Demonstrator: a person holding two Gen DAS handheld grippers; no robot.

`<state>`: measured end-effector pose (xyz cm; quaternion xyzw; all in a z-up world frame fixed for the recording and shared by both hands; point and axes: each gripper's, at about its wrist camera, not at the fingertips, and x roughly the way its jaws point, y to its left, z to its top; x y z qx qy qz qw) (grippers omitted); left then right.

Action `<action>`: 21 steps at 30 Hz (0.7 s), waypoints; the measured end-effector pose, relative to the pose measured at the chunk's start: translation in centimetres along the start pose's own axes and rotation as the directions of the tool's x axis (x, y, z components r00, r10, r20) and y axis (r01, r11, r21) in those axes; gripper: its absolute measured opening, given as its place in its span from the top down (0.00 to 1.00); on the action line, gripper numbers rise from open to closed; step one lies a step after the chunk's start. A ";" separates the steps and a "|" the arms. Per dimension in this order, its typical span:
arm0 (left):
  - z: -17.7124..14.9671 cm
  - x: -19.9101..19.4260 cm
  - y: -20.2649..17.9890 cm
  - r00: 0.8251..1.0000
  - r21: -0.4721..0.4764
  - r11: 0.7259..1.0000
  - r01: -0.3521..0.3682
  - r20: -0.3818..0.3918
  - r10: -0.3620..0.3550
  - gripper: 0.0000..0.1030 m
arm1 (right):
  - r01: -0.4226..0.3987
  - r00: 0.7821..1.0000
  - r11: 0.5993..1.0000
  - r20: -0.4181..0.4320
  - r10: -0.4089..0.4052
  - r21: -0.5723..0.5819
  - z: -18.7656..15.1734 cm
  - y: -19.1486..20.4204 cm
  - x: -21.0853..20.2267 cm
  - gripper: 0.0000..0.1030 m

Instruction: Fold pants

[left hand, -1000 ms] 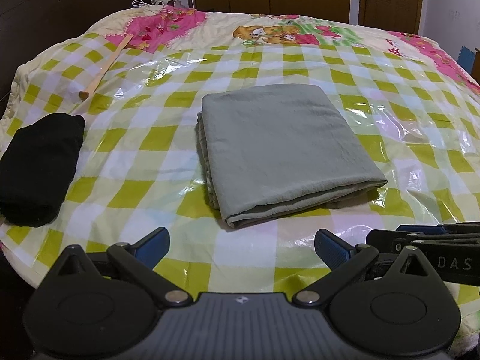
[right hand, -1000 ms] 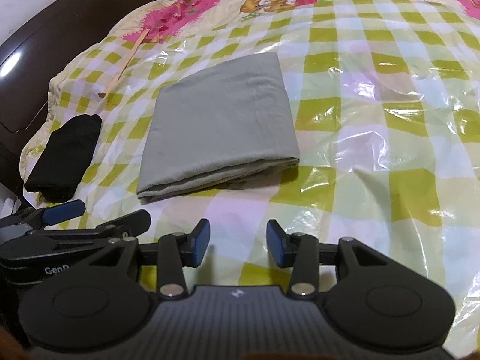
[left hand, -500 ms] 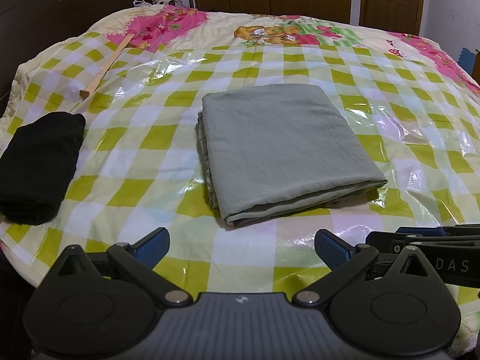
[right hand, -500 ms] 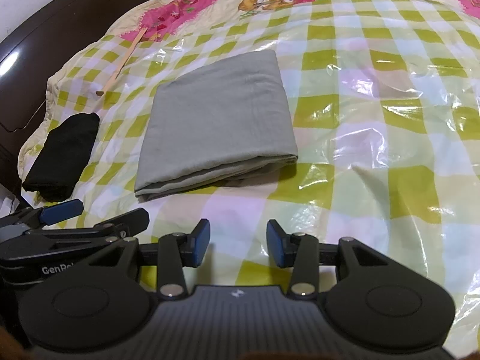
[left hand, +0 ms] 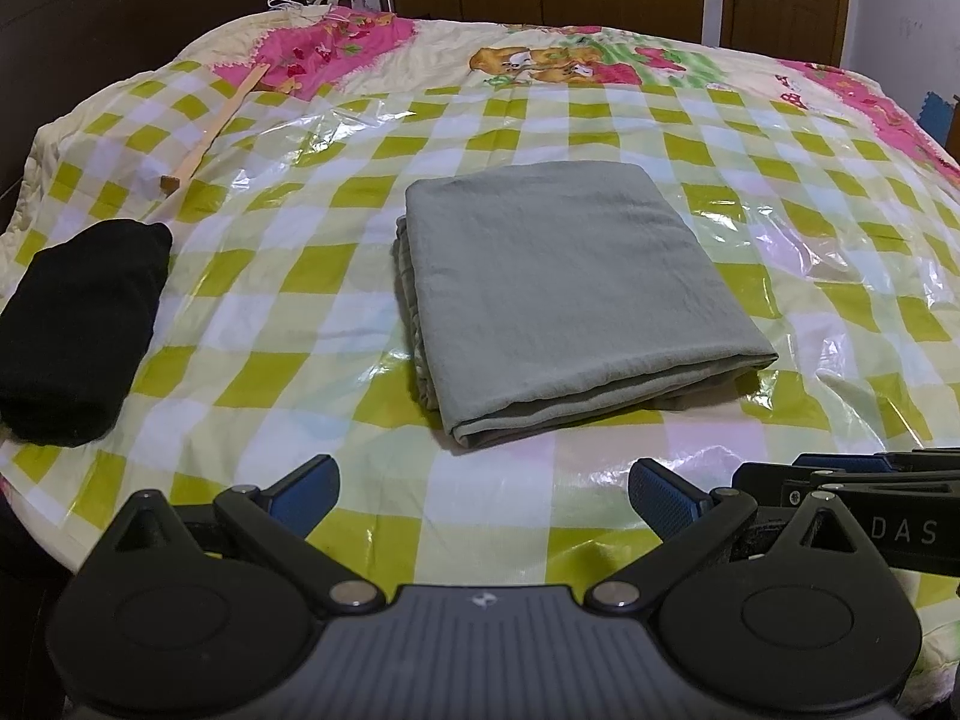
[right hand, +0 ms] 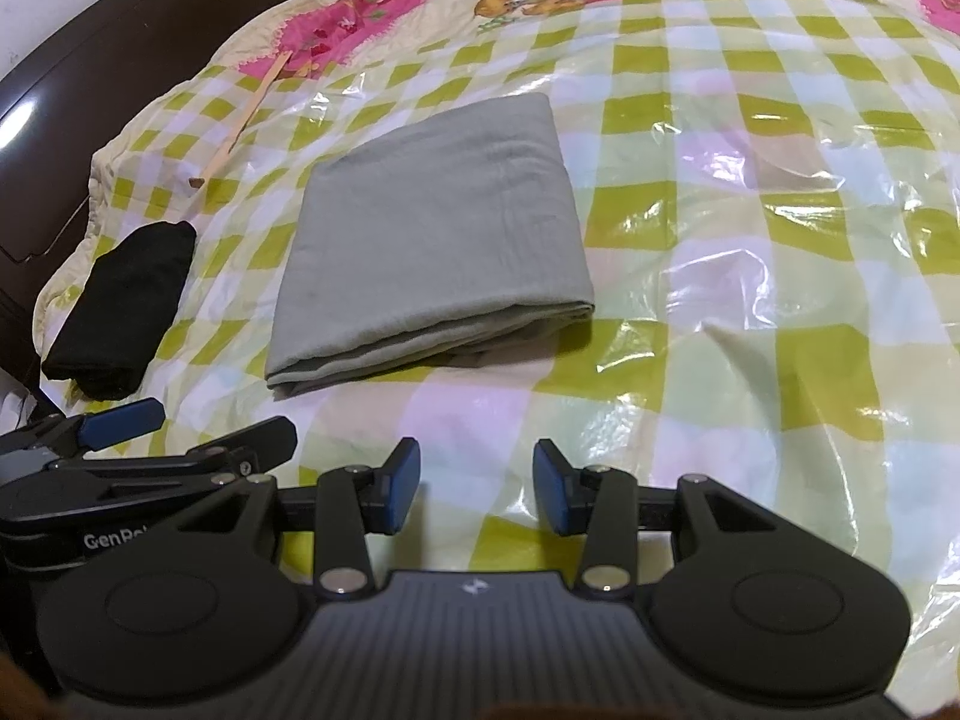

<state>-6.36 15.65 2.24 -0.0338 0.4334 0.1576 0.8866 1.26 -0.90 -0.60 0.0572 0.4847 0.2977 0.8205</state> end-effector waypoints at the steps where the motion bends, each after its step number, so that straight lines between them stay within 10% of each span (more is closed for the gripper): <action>1: 0.0 0.0 0.0 1.000 0.002 1.000 -0.001 0.001 0.001 0.00 | 0.000 1.000 1.000 0.001 0.000 0.001 0.0 0.1 0.0 0.58; 21: 0.0 0.0 -0.1 1.000 0.004 1.000 -0.002 -0.001 0.002 0.00 | 0.001 1.000 1.000 -0.003 -0.001 0.005 0.0 0.0 0.1 0.58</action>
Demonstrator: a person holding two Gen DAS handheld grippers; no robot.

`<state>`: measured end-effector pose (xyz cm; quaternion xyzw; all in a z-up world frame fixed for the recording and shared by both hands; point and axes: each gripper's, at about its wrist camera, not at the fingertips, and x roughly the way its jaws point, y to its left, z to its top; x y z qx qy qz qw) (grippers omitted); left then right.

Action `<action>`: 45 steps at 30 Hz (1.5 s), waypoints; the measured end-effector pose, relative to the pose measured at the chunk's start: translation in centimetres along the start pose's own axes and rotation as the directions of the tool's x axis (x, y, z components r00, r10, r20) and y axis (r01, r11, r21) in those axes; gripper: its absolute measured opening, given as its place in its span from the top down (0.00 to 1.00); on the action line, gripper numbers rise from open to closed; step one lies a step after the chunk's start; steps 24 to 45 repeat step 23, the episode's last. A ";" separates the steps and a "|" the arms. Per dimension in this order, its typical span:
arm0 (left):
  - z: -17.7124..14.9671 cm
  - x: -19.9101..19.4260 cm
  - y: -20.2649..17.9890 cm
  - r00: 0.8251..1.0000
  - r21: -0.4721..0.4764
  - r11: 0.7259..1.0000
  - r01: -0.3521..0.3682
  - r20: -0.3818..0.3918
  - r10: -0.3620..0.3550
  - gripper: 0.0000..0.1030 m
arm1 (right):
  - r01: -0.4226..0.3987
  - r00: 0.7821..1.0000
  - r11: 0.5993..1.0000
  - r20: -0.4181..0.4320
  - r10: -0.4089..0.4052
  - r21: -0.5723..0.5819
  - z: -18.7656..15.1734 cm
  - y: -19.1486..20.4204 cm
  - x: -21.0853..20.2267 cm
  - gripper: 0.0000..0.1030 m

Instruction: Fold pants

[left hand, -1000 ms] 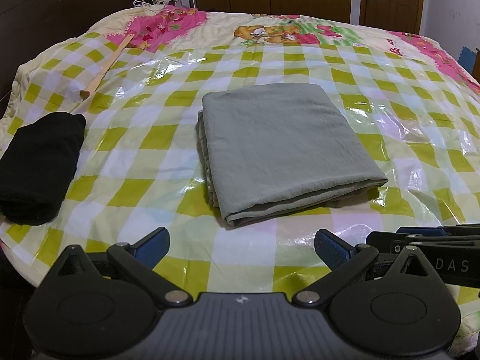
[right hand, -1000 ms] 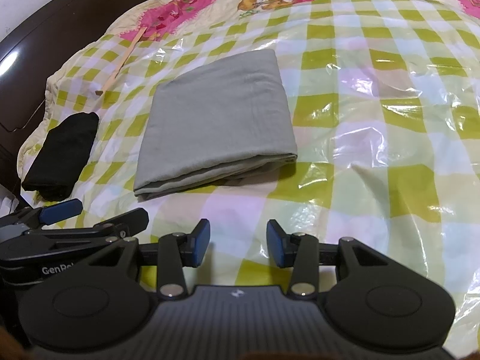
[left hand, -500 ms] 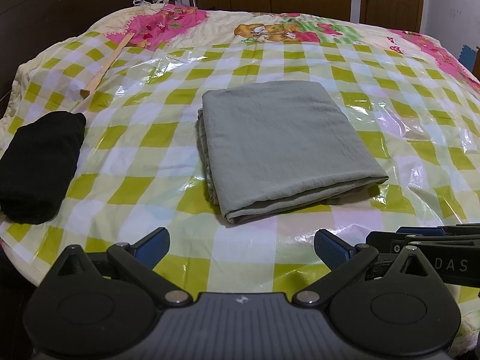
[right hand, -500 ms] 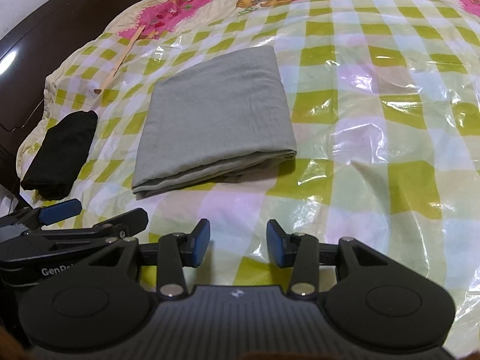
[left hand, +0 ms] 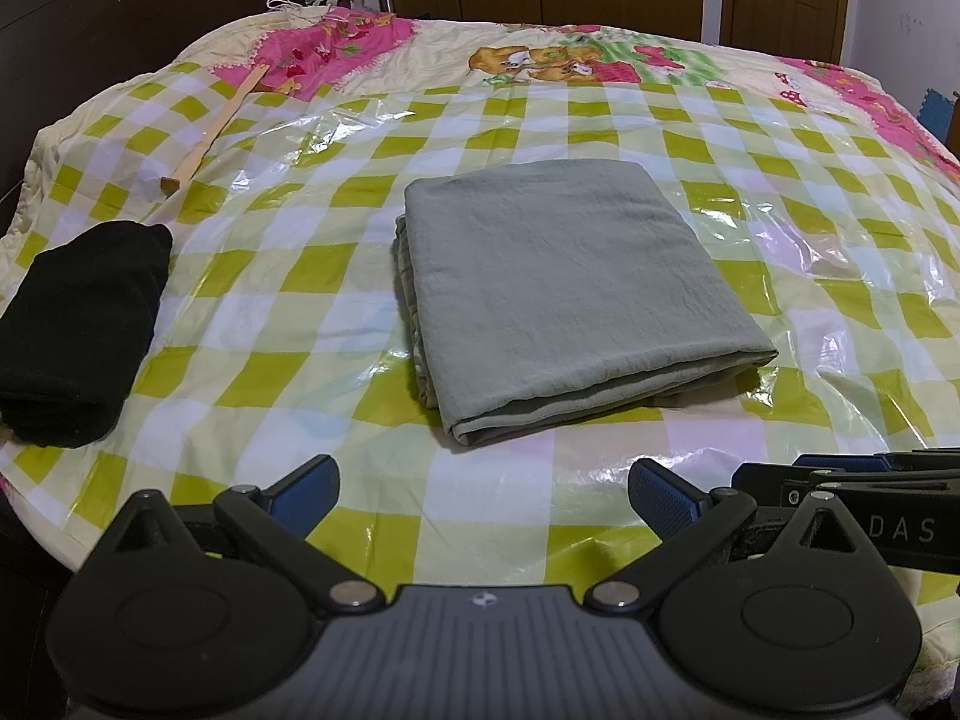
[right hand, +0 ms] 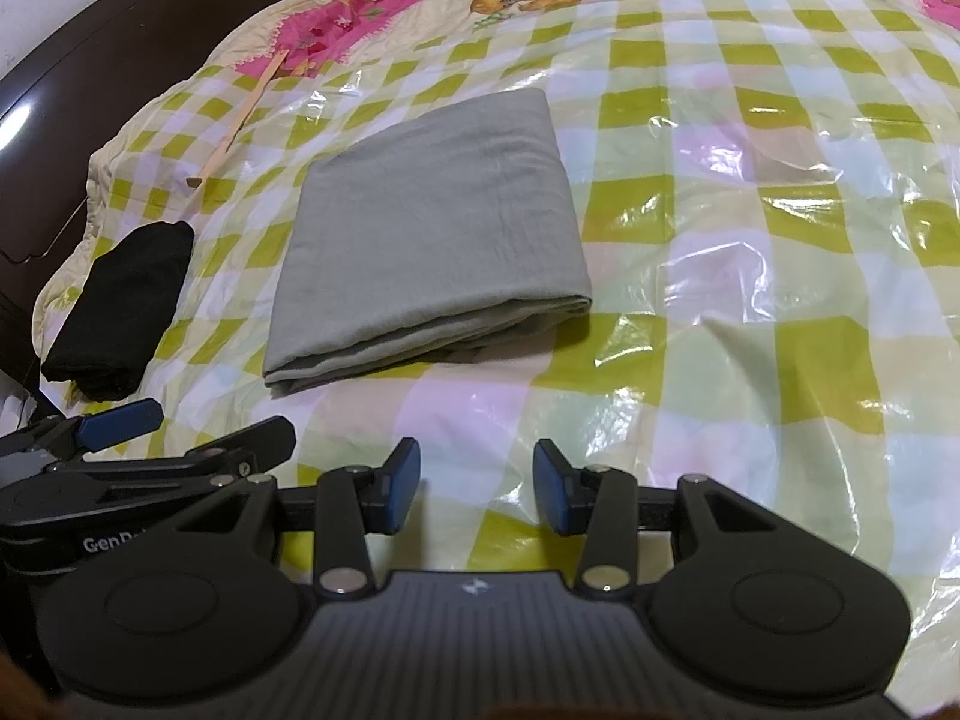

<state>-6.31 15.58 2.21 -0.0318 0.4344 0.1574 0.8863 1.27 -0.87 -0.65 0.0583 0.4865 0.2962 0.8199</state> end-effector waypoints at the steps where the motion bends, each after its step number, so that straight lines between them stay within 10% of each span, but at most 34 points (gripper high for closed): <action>1: 0.0 0.0 0.0 1.000 -0.001 1.000 0.000 -0.001 0.000 0.00 | 0.000 1.000 1.000 -0.001 0.000 0.000 -0.1 -0.1 0.0 0.58; 45: -0.1 0.0 0.0 1.000 -0.001 1.000 -0.002 -0.002 0.002 0.00 | 0.001 1.000 1.000 -0.004 -0.001 0.006 -0.3 0.0 0.2 0.58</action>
